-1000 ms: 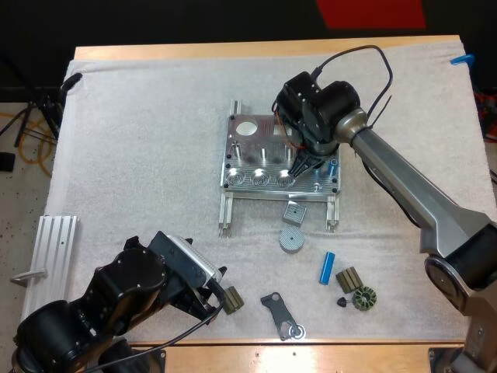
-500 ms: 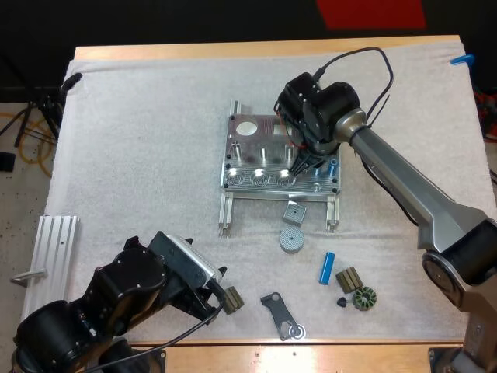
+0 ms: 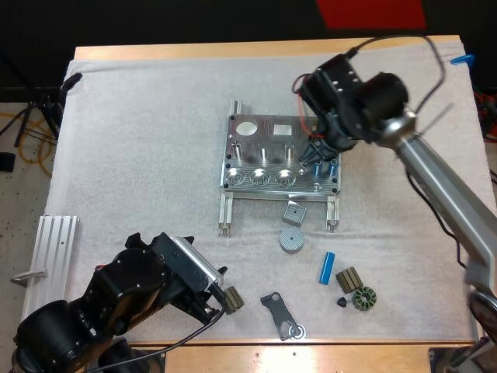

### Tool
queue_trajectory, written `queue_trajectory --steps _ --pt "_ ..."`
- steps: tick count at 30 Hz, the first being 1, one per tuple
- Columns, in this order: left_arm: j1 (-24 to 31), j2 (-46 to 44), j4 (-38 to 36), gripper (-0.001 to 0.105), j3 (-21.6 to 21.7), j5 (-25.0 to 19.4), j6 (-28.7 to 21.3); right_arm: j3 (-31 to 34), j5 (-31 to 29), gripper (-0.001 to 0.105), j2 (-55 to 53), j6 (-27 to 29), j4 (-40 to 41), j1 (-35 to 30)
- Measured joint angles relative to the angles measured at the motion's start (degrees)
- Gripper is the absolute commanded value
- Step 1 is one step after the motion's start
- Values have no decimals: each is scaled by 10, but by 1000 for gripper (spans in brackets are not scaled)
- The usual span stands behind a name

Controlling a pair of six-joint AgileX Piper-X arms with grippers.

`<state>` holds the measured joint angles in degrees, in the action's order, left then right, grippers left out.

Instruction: Load cells from right to left

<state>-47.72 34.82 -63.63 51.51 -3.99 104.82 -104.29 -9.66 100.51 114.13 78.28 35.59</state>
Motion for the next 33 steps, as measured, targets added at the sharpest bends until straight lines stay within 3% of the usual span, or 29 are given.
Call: queue_trajectory --steps 5,11,24,33 --pt "0 0 4 65 0 0 0 0 78 46 -60 -41 57 0" --pt "0 0 8 65 0 0 0 0 140 46 -125 -49 94 0" --pt "0 0 8 65 0 0 0 0 145 46 -226 -61 98 0" --pt "0 0 8 65 0 0 0 121 145 46 -332 -77 96 0"
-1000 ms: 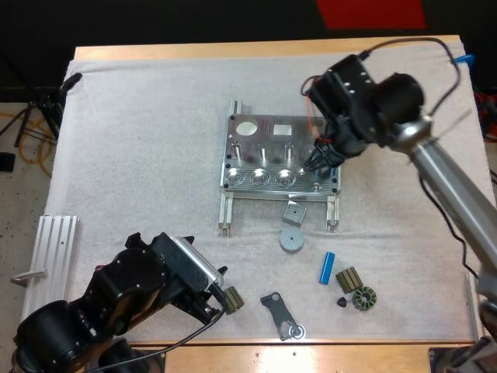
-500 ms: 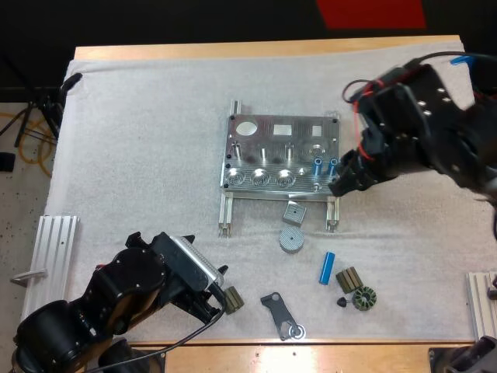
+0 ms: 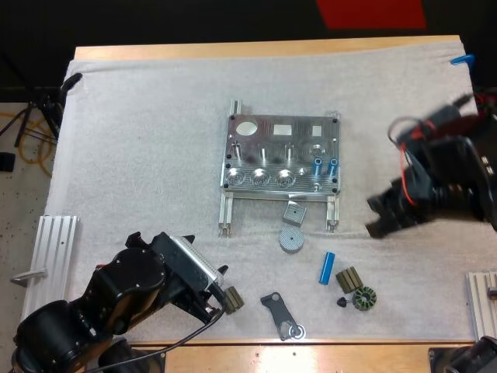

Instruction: Load cells from right to left

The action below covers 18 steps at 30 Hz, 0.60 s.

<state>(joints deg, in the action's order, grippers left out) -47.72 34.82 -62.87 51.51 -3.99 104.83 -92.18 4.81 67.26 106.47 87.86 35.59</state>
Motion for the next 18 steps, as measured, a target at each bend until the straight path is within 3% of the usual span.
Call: queue_trajectory --steps 5,18 --pt "0 1 0 65 0 0 0 67 0 46 -82 -20 -25 0" --pt "0 14 13 65 0 14 0 165 0 46 -200 -59 -28 0"
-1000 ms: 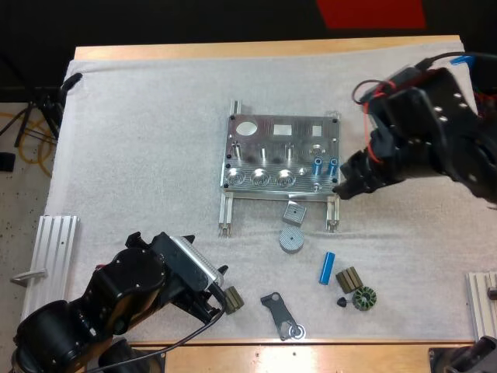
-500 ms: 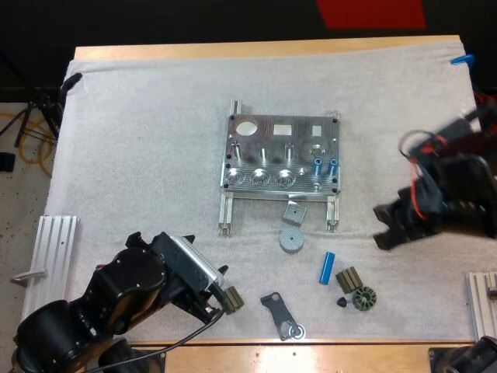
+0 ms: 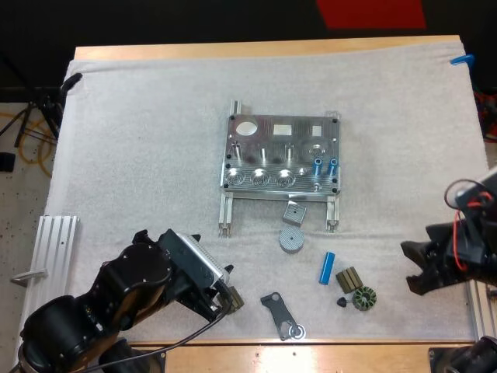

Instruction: Load cells from right to left

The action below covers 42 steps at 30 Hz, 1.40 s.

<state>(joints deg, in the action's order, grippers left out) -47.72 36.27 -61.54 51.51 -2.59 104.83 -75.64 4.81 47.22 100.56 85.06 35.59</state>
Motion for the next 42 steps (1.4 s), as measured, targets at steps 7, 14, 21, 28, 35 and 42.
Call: queue_trajectory --steps 7,14,21,28,35,42 --pt "0 3 10 65 0 2 -2 43 0 46 -38 -1 0 0" --pt "0 37 20 65 0 53 -20 60 0 46 -49 -3 0 0" --pt "0 104 47 65 -1 62 -3 60 0 46 -49 -3 0 0" --pt "-36 155 70 65 -1 63 64 60 -17 46 -49 -3 0 0" --pt "-120 220 125 65 -1 14 135 60 -73 46 -49 -1 0 0" --pt "-135 312 164 65 -1 11 179 60 -74 46 -49 -1 0 0"
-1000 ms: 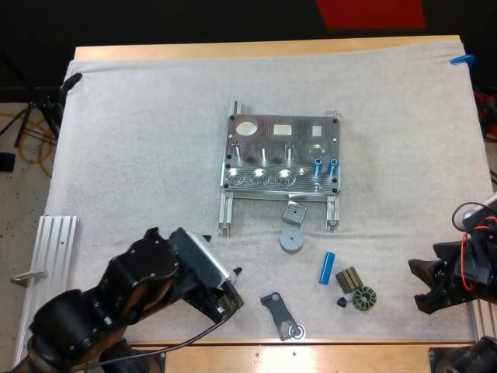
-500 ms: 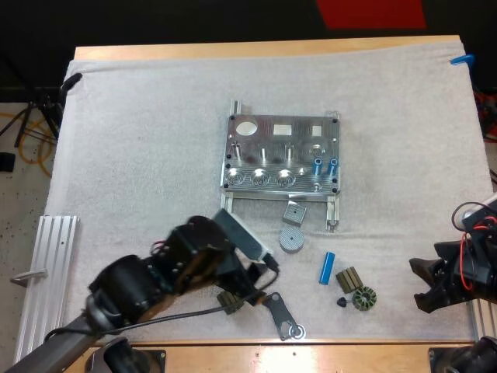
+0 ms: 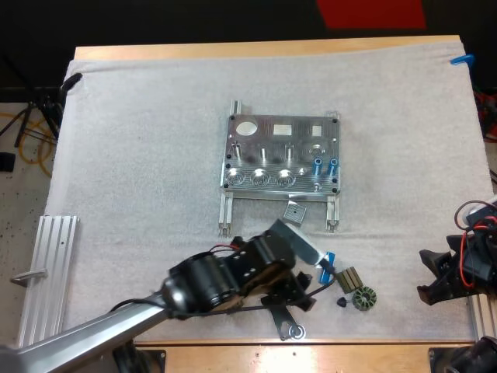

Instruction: Load cells from right to left

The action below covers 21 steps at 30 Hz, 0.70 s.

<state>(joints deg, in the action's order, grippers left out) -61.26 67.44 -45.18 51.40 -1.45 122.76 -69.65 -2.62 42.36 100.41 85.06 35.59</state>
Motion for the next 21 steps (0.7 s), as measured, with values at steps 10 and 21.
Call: queue_trajectory --steps 10,21 --pt "-1 77 34 65 0 14 14 0 -1 46 0 3 5 0" --pt "-1 167 72 65 0 30 15 0 -1 46 0 19 7 0"
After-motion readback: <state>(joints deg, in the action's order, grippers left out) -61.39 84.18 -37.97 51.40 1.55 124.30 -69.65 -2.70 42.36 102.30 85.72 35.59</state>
